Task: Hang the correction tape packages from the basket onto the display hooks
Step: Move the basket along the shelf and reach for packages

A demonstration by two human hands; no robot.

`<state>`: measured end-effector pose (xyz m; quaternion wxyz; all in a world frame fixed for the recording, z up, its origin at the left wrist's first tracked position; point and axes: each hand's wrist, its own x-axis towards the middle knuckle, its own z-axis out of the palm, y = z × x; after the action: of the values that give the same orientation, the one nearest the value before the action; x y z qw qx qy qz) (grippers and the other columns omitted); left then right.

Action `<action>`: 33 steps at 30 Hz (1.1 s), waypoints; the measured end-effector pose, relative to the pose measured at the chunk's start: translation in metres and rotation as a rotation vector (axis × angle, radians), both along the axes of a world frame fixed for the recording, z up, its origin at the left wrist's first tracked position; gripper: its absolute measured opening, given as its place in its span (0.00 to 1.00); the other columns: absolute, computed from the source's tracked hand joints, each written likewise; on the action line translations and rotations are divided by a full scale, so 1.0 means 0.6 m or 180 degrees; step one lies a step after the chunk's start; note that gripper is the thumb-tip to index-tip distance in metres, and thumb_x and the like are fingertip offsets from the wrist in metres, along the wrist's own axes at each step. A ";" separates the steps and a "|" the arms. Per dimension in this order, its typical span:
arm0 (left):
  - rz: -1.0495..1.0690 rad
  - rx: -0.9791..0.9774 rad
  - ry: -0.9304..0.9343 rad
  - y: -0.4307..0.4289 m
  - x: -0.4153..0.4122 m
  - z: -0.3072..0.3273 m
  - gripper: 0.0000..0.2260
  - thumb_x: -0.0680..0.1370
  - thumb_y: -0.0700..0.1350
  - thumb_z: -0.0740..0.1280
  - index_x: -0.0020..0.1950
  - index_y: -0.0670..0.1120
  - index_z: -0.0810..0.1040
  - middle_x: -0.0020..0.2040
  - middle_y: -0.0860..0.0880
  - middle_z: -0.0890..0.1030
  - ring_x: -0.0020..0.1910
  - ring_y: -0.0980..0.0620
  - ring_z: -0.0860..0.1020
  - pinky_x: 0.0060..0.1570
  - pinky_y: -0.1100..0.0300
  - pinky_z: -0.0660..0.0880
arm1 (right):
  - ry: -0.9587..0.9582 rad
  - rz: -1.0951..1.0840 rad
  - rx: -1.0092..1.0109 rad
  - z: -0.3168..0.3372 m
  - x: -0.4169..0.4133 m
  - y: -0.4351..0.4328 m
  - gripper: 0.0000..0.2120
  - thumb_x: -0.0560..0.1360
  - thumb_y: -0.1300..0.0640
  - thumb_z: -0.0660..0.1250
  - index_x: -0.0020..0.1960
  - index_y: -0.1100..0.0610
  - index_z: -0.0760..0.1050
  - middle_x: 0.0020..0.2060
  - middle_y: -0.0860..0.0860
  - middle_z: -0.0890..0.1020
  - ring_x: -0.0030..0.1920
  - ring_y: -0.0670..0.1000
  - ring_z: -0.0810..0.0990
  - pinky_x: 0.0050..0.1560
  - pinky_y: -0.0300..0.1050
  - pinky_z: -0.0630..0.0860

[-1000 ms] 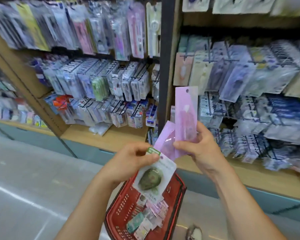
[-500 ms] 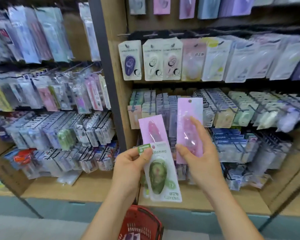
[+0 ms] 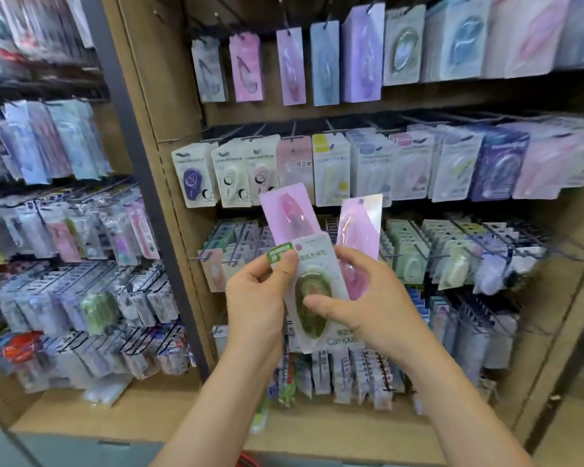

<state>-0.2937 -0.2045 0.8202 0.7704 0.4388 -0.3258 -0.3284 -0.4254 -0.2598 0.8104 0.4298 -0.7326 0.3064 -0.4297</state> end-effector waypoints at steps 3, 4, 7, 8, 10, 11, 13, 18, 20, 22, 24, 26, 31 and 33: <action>-0.0005 -0.0074 -0.0005 -0.019 -0.034 0.022 0.06 0.78 0.40 0.68 0.48 0.42 0.85 0.45 0.41 0.86 0.42 0.45 0.83 0.43 0.51 0.82 | -0.0148 0.0037 -0.0123 0.021 -0.030 -0.019 0.32 0.59 0.47 0.83 0.60 0.41 0.77 0.56 0.49 0.83 0.55 0.48 0.83 0.59 0.53 0.80; -0.0013 -0.0082 -0.0021 -0.025 -0.044 0.027 0.06 0.77 0.40 0.68 0.49 0.41 0.84 0.46 0.41 0.86 0.43 0.44 0.83 0.45 0.49 0.82 | -0.0236 0.0074 -0.0143 0.026 -0.041 -0.024 0.30 0.60 0.51 0.83 0.59 0.43 0.77 0.54 0.49 0.84 0.54 0.49 0.84 0.57 0.52 0.80; -0.0075 -0.0132 -0.0077 -0.039 -0.064 0.045 0.08 0.76 0.39 0.70 0.53 0.39 0.81 0.46 0.42 0.85 0.45 0.42 0.82 0.43 0.49 0.81 | -0.0525 0.0343 -0.0166 0.040 -0.072 -0.036 0.26 0.65 0.67 0.79 0.59 0.54 0.76 0.45 0.39 0.85 0.45 0.40 0.84 0.46 0.35 0.80; -0.0116 -0.0143 -0.0092 -0.043 -0.068 0.051 0.09 0.76 0.39 0.70 0.54 0.39 0.79 0.45 0.43 0.84 0.43 0.43 0.82 0.40 0.51 0.81 | -0.0545 0.0388 -0.0191 0.045 -0.080 -0.040 0.25 0.66 0.69 0.78 0.59 0.55 0.76 0.44 0.38 0.85 0.43 0.39 0.84 0.43 0.32 0.78; -0.0224 -0.0141 -0.0125 -0.051 -0.073 0.064 0.08 0.74 0.41 0.72 0.51 0.42 0.78 0.44 0.44 0.82 0.39 0.46 0.82 0.33 0.55 0.81 | -0.0544 0.0460 -0.0241 0.053 -0.089 -0.049 0.24 0.67 0.68 0.78 0.59 0.54 0.77 0.44 0.39 0.84 0.43 0.40 0.84 0.44 0.33 0.78; -0.0281 -0.0138 -0.0149 -0.055 -0.075 0.071 0.07 0.74 0.42 0.72 0.48 0.43 0.77 0.43 0.44 0.81 0.37 0.47 0.82 0.30 0.56 0.80 | -0.0557 0.0482 -0.0243 0.056 -0.094 -0.054 0.24 0.67 0.67 0.78 0.59 0.53 0.77 0.45 0.41 0.85 0.44 0.42 0.84 0.45 0.36 0.79; -0.0364 -0.0150 -0.0249 -0.066 -0.076 0.082 0.08 0.72 0.45 0.72 0.44 0.44 0.77 0.42 0.44 0.81 0.37 0.47 0.82 0.30 0.57 0.79 | -0.0629 0.0510 -0.0225 0.060 -0.099 -0.065 0.22 0.69 0.66 0.77 0.59 0.51 0.79 0.48 0.45 0.85 0.48 0.47 0.85 0.50 0.43 0.81; -0.0441 -0.0269 -0.0599 -0.109 -0.073 0.111 0.09 0.70 0.50 0.72 0.35 0.46 0.78 0.38 0.45 0.83 0.38 0.47 0.83 0.34 0.55 0.81 | -0.0941 0.0641 -0.0190 0.078 -0.110 -0.090 0.18 0.71 0.68 0.73 0.58 0.54 0.80 0.49 0.50 0.87 0.49 0.48 0.85 0.46 0.39 0.80; -0.0450 -0.0336 -0.0686 -0.131 -0.074 0.122 0.10 0.70 0.51 0.72 0.34 0.46 0.78 0.39 0.45 0.84 0.38 0.47 0.83 0.35 0.54 0.82 | -0.1002 0.0619 -0.0260 0.086 -0.113 -0.103 0.17 0.72 0.68 0.72 0.58 0.55 0.80 0.49 0.49 0.87 0.49 0.47 0.85 0.46 0.37 0.79; -0.0449 -0.0445 -0.0708 -0.153 -0.076 0.135 0.11 0.69 0.52 0.72 0.36 0.45 0.78 0.40 0.43 0.84 0.39 0.45 0.83 0.39 0.51 0.82 | -0.1046 0.0490 -0.0363 0.096 -0.113 -0.116 0.15 0.73 0.67 0.71 0.58 0.55 0.80 0.49 0.49 0.87 0.50 0.48 0.85 0.47 0.38 0.79; -0.0438 -0.0599 -0.0625 -0.171 -0.073 0.149 0.12 0.69 0.52 0.71 0.38 0.43 0.79 0.42 0.41 0.84 0.41 0.44 0.82 0.40 0.52 0.82 | -0.1105 0.0347 -0.0464 0.109 -0.112 -0.129 0.14 0.74 0.66 0.71 0.58 0.55 0.80 0.49 0.49 0.87 0.51 0.48 0.85 0.48 0.38 0.80; -0.0416 -0.0681 -0.0598 -0.189 -0.067 0.161 0.12 0.68 0.51 0.72 0.39 0.42 0.79 0.42 0.41 0.83 0.41 0.43 0.80 0.39 0.53 0.81 | -0.1190 0.0239 -0.0551 0.127 -0.111 -0.142 0.13 0.73 0.63 0.72 0.56 0.53 0.80 0.48 0.47 0.87 0.50 0.47 0.85 0.47 0.38 0.80; -0.0248 -0.0708 -0.0923 -0.238 -0.038 0.188 0.09 0.73 0.38 0.75 0.44 0.47 0.76 0.44 0.42 0.79 0.43 0.45 0.79 0.37 0.55 0.78 | -0.1468 0.0042 -0.0683 0.164 -0.097 -0.184 0.13 0.69 0.56 0.71 0.54 0.53 0.80 0.47 0.48 0.87 0.48 0.47 0.85 0.46 0.39 0.80; -0.0080 -0.0830 -0.1168 -0.256 -0.017 0.200 0.12 0.72 0.40 0.73 0.47 0.54 0.73 0.45 0.42 0.79 0.42 0.46 0.78 0.38 0.51 0.76 | -0.1705 -0.0035 -0.0664 0.179 -0.090 -0.200 0.14 0.70 0.56 0.71 0.55 0.54 0.80 0.47 0.49 0.87 0.48 0.49 0.85 0.47 0.42 0.81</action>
<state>-0.3041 -0.3583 0.9401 0.7443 0.3838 -0.5056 -0.2078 -0.4791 -0.3801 0.9177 0.4155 -0.6317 0.1400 -0.6393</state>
